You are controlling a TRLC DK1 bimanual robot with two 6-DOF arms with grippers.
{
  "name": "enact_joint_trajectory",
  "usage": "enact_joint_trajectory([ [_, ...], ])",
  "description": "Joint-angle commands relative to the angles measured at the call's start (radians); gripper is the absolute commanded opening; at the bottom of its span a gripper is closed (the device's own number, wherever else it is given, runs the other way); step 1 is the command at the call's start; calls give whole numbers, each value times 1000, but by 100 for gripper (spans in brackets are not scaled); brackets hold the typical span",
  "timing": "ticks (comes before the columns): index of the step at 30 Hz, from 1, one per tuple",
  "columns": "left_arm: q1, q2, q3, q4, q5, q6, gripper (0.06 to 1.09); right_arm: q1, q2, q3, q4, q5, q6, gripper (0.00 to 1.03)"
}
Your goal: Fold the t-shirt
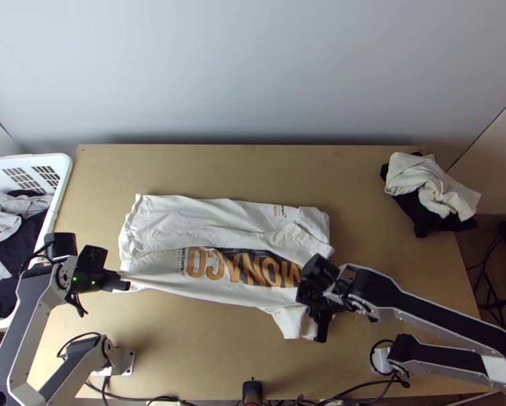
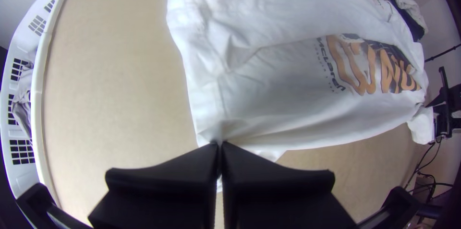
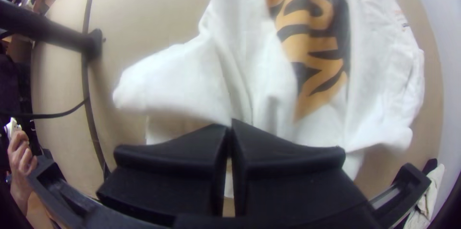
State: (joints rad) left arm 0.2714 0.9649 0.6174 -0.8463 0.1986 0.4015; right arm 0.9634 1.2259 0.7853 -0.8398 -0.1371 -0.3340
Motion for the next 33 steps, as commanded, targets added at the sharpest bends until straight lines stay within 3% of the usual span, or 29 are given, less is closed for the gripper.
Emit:
enact_joint_trajectory([
  [1, 0, -15, 39, -23, 13, 2, 9, -101, -14, 101, -22, 2, -39, 3],
  [16, 0, 12, 183, -33, 56, -7, 9, -304, 24, 281, -22, 13, -91, 3],
  [33, -60, 195, 363, 139, 81, -86, 9, -457, 250, 517, -7, 13, -112, 3],
])
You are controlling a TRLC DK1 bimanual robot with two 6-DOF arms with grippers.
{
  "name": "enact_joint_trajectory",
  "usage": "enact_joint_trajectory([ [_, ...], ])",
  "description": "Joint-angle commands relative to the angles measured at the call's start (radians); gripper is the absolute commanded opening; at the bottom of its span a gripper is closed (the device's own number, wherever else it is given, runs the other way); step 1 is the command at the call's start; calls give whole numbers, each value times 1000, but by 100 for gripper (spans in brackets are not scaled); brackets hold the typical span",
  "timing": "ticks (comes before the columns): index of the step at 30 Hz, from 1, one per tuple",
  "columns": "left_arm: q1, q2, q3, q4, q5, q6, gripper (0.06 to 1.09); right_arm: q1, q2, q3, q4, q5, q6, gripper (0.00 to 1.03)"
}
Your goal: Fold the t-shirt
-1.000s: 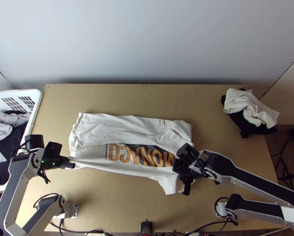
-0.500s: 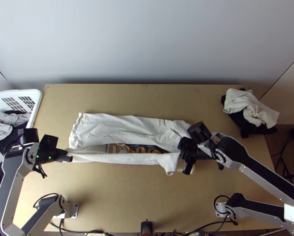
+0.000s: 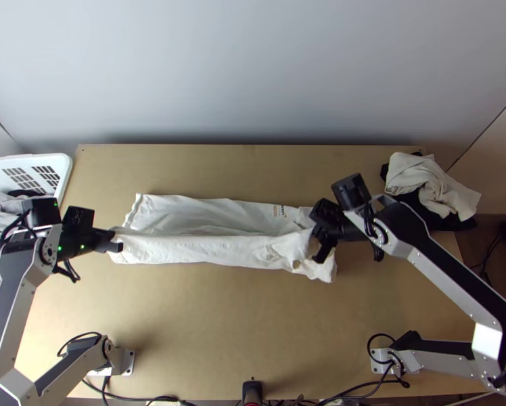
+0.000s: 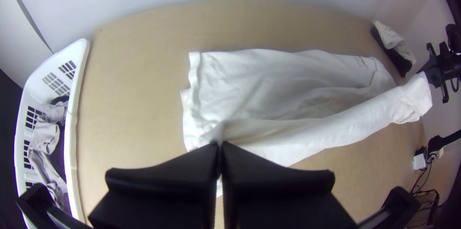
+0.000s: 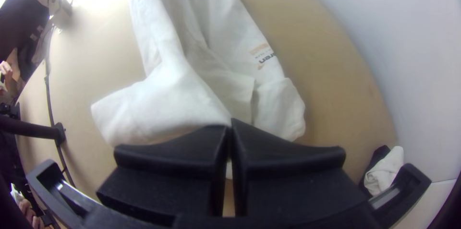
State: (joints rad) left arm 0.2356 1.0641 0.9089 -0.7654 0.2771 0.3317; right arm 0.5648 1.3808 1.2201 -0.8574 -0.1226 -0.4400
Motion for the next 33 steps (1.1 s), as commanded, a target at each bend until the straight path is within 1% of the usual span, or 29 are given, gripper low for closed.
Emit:
enact_joint_trajectory([
  [1, -25, 114, 84, 66, 2, -16, 9, -66, 113, 94, 12, -2, -3, 3],
  [5, -27, 177, 119, 98, 2, -17, 9, -88, 173, 133, 20, -2, 1, 3],
  [17, -36, 402, 271, 167, 4, -14, 9, -161, 373, 351, 20, 14, -14, 3],
  [25, -65, 542, 383, 181, 4, -26, 9, -203, 475, 412, 20, 20, -22, 3],
  [33, -85, 636, 406, 210, 4, -39, 9, -221, 577, 472, 20, 24, -19, 3],
])
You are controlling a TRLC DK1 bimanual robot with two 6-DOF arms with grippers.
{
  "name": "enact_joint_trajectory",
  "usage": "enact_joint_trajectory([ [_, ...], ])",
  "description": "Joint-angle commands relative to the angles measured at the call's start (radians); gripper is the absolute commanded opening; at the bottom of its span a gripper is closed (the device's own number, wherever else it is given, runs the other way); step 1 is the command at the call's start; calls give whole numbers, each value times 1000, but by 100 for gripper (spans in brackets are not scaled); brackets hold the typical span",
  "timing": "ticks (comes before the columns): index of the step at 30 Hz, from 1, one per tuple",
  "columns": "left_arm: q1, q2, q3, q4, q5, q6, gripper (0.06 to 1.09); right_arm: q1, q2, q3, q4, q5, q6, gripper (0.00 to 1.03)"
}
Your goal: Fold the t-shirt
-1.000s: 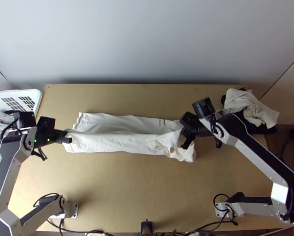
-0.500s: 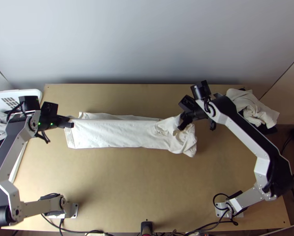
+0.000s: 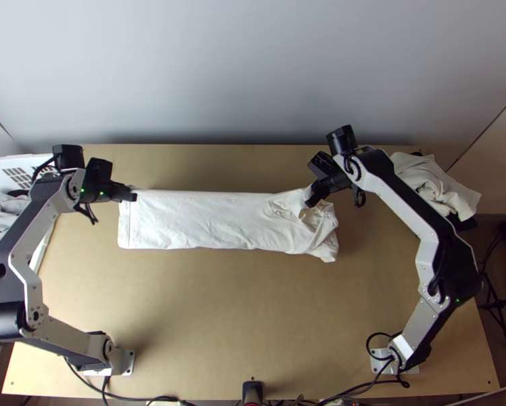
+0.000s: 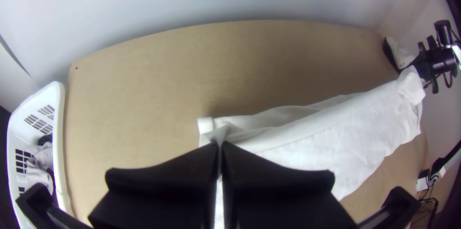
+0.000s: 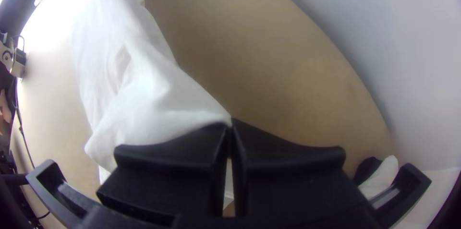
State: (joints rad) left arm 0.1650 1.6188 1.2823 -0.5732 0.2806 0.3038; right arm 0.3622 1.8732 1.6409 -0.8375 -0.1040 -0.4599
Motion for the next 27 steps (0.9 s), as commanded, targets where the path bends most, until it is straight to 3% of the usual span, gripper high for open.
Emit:
enact_joint_trajectory([
  [1, -16, 89, 31, 22, 0, -11, 9, -20, 96, 57, -2, 6, 3, 3],
  [24, -19, 231, 22, 72, -1, -20, 9, -19, 257, 143, -6, 15, 24, 3],
  [25, -19, 231, 23, 73, -1, -20, 9, -20, 256, 143, -8, 15, 24, 7],
  [26, -18, 231, 23, 79, 0, -20, 10, -22, 253, 145, -11, 15, 24, 23],
  [27, -16, 228, 25, 79, 0, -22, 17, -23, 248, 145, -14, 15, 29, 48],
])
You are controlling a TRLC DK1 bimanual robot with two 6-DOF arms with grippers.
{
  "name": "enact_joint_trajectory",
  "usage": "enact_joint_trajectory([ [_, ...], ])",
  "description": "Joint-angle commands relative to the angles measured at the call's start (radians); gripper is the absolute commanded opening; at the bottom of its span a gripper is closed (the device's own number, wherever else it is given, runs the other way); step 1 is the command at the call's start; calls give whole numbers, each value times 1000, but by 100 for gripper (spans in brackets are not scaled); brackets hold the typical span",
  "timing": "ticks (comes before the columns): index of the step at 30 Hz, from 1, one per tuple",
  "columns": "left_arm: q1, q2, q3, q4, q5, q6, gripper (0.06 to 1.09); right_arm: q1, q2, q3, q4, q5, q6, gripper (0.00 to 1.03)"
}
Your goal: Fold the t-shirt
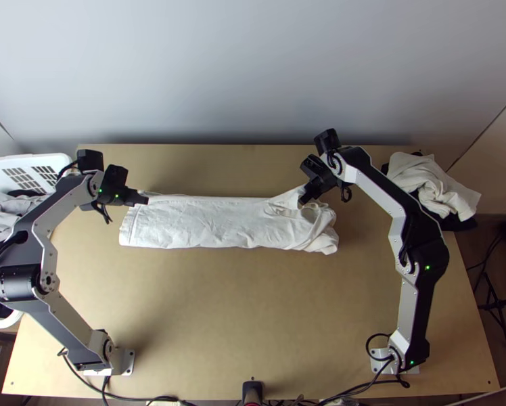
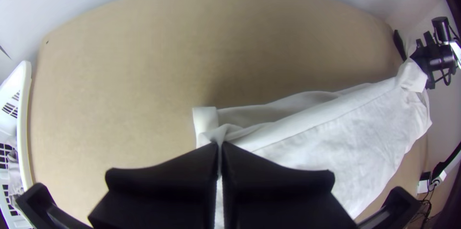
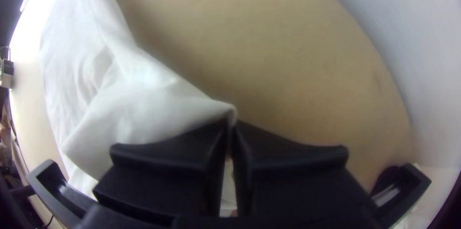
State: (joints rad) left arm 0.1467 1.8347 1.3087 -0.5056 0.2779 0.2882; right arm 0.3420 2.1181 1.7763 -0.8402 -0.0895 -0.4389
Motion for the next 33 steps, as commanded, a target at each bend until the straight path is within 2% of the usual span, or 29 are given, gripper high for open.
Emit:
enact_joint_trajectory([
  [1, 2, 8, 1, 9, 1, -6, 34, -6, -1, 11, -14, 0, 16, 79],
  [2, 4, 0, 3, 3, 1, -7, 54, -6, -4, 14, -23, 0, 23, 101],
  [5, 5, -40, 1, -19, -5, -7, 89, -5, -41, 17, -43, 0, 23, 100],
  [7, 11, -75, 1, -34, -11, -7, 101, 0, -76, 21, -43, 0, 25, 100],
  [15, 62, -209, -17, -226, -9, -26, 104, 92, -233, 71, -103, -1, 57, 100],
  [26, 68, -282, -190, -180, -11, 22, 103, 318, -273, -5, -177, 0, 65, 100],
  [33, 56, -229, -235, -94, -22, 11, 103, 399, -270, -78, -183, 0, 60, 100],
])
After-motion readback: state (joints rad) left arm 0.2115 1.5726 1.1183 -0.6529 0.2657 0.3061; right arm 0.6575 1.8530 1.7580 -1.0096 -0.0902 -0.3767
